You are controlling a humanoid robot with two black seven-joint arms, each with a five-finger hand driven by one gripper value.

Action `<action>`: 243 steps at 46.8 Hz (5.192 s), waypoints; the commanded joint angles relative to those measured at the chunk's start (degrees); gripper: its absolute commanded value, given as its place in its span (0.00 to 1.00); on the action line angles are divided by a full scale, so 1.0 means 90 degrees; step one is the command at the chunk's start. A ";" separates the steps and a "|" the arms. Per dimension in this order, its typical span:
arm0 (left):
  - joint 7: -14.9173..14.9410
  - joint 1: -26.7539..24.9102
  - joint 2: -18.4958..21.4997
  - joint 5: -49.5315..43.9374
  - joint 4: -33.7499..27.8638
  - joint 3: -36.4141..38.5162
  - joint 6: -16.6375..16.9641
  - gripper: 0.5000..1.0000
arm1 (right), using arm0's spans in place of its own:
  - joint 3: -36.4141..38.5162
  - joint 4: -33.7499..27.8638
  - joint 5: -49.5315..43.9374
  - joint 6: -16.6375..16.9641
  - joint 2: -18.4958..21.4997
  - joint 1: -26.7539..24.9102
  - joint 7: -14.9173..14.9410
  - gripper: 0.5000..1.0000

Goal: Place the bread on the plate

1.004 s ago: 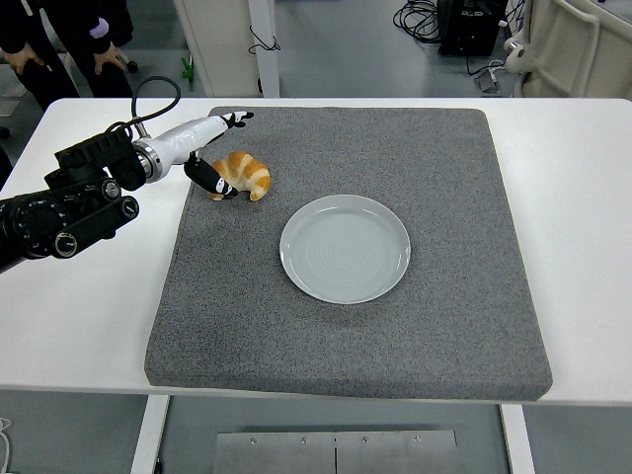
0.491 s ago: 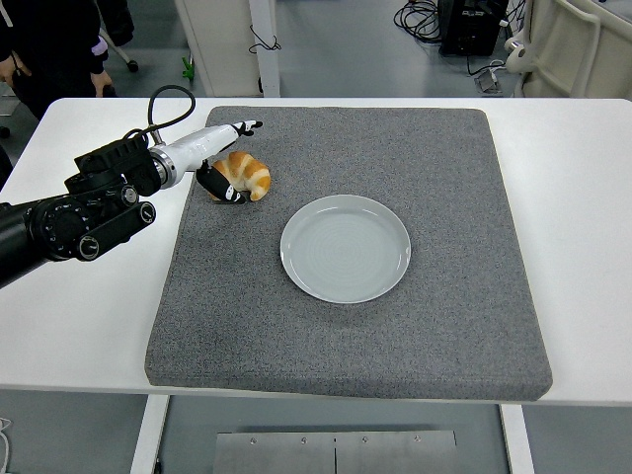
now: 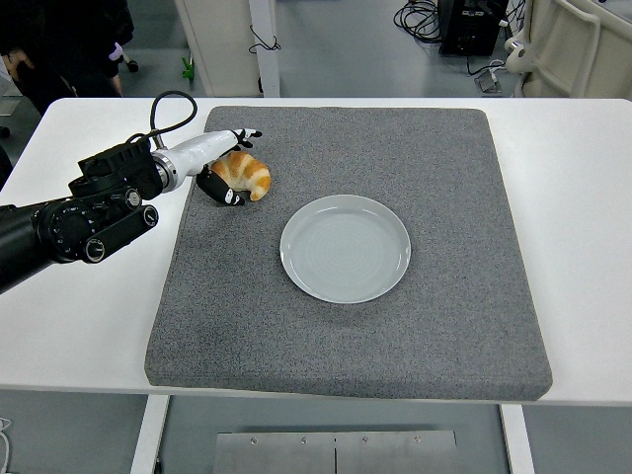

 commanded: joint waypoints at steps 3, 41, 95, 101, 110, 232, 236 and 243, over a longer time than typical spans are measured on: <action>-0.0001 -0.0001 0.0001 -0.0001 0.0003 -0.0007 0.0000 0.65 | 0.0000 0.0000 0.0000 -0.0001 0.0000 0.0000 0.0000 1.00; -0.0040 -0.0235 0.0089 -0.0099 0.0003 0.0140 -0.0078 0.00 | 0.0000 0.0000 0.0000 -0.0001 0.0000 0.0000 0.0000 1.00; -0.0089 -0.2002 0.0665 -0.0392 -0.0133 -0.0427 -0.0966 0.00 | 0.0000 0.0000 0.0000 -0.0001 0.0000 0.0000 0.0000 1.00; -0.0079 -0.2149 0.0675 -0.0372 -0.0455 -0.0427 -0.0966 0.00 | 0.0000 0.0000 0.0000 -0.0001 0.0000 0.0000 0.0000 1.00; 0.0019 -0.2256 0.0783 -0.0362 -0.1266 -0.0544 -0.0957 0.00 | 0.0000 0.0000 0.0000 -0.0001 0.0000 0.0000 0.0000 1.00; 0.0556 -0.0303 0.0353 0.1337 -0.3512 -0.0641 -0.0596 0.00 | 0.0000 0.0000 0.0000 -0.0001 0.0000 0.0000 0.0000 1.00; 0.0556 -0.0245 0.0285 0.1376 -0.3503 -0.0641 -0.0537 0.00 | 0.0000 0.0000 0.0000 -0.0001 0.0000 0.0000 0.0000 1.00; 0.0575 -0.0157 0.0177 0.1630 -0.3503 -0.0632 -0.0361 0.00 | 0.0000 0.0000 0.0000 -0.0001 0.0000 0.0000 0.0000 1.00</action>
